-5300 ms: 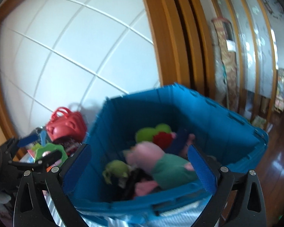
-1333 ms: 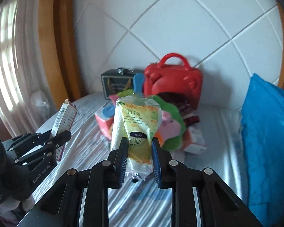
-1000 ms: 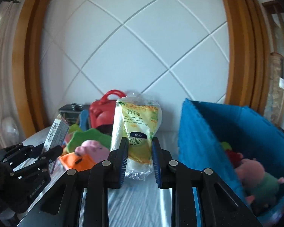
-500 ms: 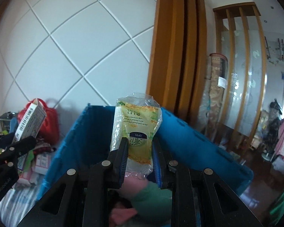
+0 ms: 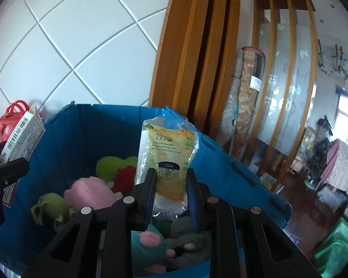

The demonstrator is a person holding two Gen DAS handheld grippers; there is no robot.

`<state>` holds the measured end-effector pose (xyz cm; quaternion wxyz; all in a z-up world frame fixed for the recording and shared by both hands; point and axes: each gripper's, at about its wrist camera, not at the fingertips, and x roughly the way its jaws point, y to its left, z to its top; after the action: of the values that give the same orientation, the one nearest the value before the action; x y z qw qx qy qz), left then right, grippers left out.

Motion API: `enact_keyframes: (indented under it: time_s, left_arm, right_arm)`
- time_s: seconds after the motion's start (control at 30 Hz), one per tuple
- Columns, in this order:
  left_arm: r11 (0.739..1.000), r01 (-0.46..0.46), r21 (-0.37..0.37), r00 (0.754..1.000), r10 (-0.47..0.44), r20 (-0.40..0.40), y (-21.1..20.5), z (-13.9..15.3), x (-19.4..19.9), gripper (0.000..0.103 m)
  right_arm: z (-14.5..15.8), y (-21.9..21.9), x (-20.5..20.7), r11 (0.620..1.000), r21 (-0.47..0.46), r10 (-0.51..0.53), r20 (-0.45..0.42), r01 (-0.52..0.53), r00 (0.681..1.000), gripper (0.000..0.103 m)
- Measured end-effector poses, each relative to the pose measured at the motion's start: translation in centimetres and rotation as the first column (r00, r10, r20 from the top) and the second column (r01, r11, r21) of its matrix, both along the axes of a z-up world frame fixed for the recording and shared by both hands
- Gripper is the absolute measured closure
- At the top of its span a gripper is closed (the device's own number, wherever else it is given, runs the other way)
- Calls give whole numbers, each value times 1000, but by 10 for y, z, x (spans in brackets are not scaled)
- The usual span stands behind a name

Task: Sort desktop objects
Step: 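Carry the box and packet into the blue crate and open both grippers, then move both grippers back over the remaining pile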

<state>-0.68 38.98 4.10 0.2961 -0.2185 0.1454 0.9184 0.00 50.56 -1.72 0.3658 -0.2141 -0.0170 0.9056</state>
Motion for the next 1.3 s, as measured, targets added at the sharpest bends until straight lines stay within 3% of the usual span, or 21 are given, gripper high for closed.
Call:
enact_keyframes:
  time_s: [0.1,0.13,0.17,0.2,0.23,0.27,0.3,0.37,0.43,0.63,0.87,1.0,1.3]
  left_arm:
    - [1000,-9,-15,1000,10,5,6,-3,-1,85]
    - [1000,-13,-18,1000,14,9,7,-4,-2,83]
    - [1000,-18,-22,1000,18,11,8,-5,-2,76]
    - [999,-24,-25,1000,24,12,8,-5,-2,62]
    - [999,-29,-21,999,30,14,8,-5,-2,55]
    - [1000,-30,-8,999,31,9,6,-3,0,40]
    - [999,-33,11,999,33,-5,4,0,2,24]
    - [999,-40,30,999,41,-26,0,3,4,15]
    - [998,-44,36,998,46,-42,-4,4,6,14]
    - [994,-80,81,995,84,-52,-33,9,6,14]
    - [967,-221,127,970,231,-71,-105,8,-7,9]
    - [934,-327,142,941,336,-45,-158,2,-25,9]
    - [840,-534,100,845,535,17,-299,-26,-83,9]
  right_arm:
    - [-2,5,-1,1000,7,-6,11,6,1000,75]
    - [-2,7,-1,1000,11,-9,13,9,1000,69]
    - [-3,11,-1,1000,13,-12,13,11,1000,57]
    - [-3,11,-1,1000,14,-13,10,13,1000,49]
    - [-3,12,0,1000,17,-16,6,16,1000,33]
    - [-2,12,1,1000,22,-17,4,17,1000,22]
    - [-2,13,2,999,29,-18,2,18,1000,19]
    - [-1,12,3,999,37,-16,-1,16,1000,12]
    - [1,11,5,999,40,-12,-8,12,1000,1]
    - [6,0,6,999,47,18,-32,-16,999,0]
    - [24,-39,2,992,54,118,-139,-111,983,0]
    - [38,-77,-11,976,63,215,-186,-207,959,0]
    - [48,-192,-76,893,26,447,-157,-449,881,0]
